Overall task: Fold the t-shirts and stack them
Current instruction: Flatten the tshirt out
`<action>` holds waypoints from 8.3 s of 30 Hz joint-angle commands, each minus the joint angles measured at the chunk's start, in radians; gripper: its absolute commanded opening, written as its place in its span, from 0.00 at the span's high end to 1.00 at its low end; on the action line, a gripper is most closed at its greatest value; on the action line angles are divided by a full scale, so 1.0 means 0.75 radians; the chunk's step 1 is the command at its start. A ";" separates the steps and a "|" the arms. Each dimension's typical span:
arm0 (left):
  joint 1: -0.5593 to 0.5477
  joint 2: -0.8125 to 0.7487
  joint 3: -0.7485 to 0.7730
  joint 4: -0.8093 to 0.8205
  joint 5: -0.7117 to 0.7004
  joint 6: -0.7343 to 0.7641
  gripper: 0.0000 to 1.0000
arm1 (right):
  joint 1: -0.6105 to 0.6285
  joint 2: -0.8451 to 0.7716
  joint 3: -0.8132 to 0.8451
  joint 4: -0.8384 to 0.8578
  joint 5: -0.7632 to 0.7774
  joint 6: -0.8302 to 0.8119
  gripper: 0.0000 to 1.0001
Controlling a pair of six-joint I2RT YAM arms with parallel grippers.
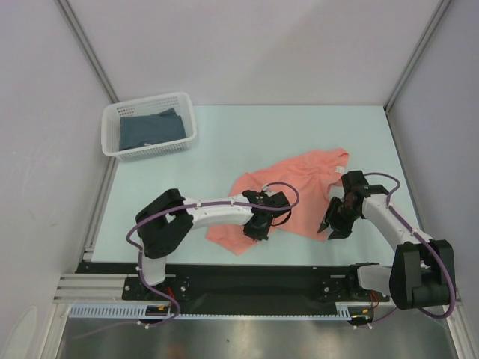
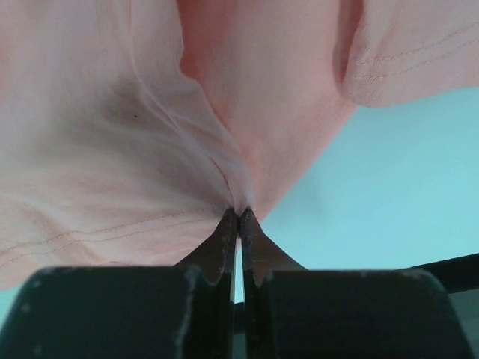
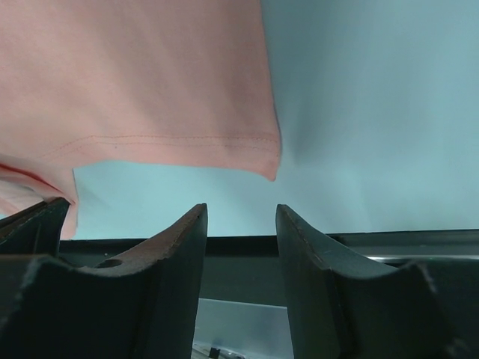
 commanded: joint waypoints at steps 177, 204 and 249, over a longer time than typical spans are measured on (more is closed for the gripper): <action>1.033 -1.253 -0.095 1.090 -0.082 1.384 1.00 | -0.347 0.028 1.276 1.211 -0.231 -0.311 1.00; 1.088 0.203 0.250 1.273 -0.405 1.323 1.00 | -0.265 1.247 1.538 1.269 -0.093 -0.479 1.00; 1.092 0.015 0.244 0.870 -0.360 1.002 1.00 | -0.290 0.796 1.243 0.712 -0.021 -0.027 1.00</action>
